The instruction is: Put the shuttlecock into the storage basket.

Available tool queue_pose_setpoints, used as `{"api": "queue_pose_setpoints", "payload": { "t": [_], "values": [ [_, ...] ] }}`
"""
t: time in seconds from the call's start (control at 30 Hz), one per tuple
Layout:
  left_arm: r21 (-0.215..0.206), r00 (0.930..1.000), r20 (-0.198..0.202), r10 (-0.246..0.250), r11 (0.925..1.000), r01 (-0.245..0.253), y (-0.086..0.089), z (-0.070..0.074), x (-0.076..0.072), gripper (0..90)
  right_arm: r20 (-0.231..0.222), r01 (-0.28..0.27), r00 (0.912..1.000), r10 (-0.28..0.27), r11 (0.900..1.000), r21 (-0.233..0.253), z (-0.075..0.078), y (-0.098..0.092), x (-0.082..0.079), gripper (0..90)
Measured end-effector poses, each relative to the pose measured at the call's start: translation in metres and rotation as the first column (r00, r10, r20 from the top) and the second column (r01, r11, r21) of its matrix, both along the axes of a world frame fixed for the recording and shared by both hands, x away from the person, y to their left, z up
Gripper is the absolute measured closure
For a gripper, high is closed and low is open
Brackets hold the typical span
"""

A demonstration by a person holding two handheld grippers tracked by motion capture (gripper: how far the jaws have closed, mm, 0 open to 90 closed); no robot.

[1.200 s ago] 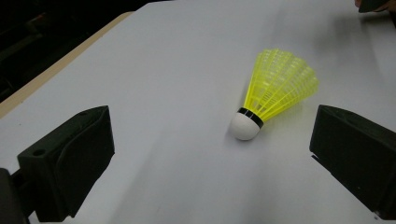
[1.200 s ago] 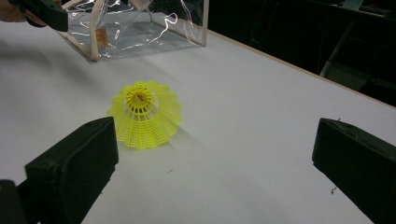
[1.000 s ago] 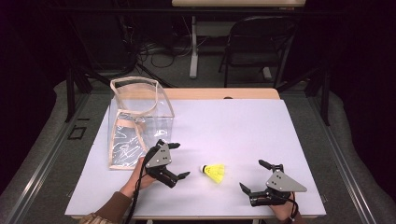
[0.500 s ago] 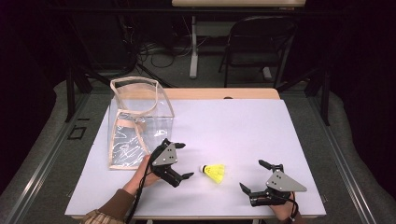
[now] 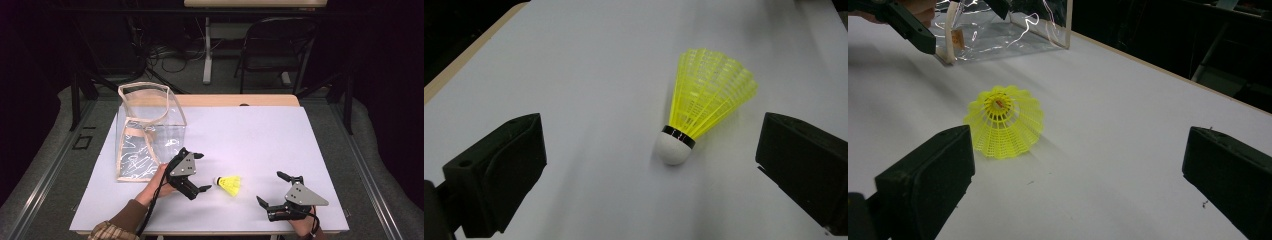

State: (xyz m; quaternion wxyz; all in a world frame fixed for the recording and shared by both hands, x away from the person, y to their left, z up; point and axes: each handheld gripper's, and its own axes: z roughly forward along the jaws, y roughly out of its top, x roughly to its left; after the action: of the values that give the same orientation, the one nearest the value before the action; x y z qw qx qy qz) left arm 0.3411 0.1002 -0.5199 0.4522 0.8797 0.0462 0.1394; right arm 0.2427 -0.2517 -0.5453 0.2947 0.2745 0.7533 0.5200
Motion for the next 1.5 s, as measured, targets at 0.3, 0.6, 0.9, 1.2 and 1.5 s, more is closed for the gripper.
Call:
{"api": "queue_pose_setpoints", "payload": {
  "t": [0.3,0.6,0.9,1.2,1.5],
  "values": [
    [0.029,0.9995,-0.016,-0.028,0.9992,0.028,-0.009,-0.001,0.003,0.0,-0.004,0.000,1.0000,0.000,1.000,0.003,0.000,0.000,0.000,0.0],
    [0.054,0.9986,-0.024,-0.047,0.9973,0.049,-0.016,-0.003,0.007,0.0,-0.005,-0.002,1.0000,0.002,1.000,0.003,0.000,0.000,0.000,0.0],
    [0.079,0.9972,-0.021,-0.072,0.9942,0.074,-0.026,-0.004,0.010,0.0,-0.006,-0.002,1.0000,0.002,1.000,0.004,0.000,0.000,0.000,0.0],
    [0.092,0.9970,-0.020,-0.075,0.9928,0.077,-0.030,-0.005,0.013,0.0,0.003,-0.001,1.0000,0.001,1.000,0.003,0.000,-0.001,0.000,0.0],
    [0.111,0.9968,-0.019,-0.077,0.9907,0.079,-0.032,-0.008,0.015,0.0,0.005,0.001,1.0000,-0.002,1.000,0.011,0.001,-0.001,-0.001,0.0]
  ]
}}
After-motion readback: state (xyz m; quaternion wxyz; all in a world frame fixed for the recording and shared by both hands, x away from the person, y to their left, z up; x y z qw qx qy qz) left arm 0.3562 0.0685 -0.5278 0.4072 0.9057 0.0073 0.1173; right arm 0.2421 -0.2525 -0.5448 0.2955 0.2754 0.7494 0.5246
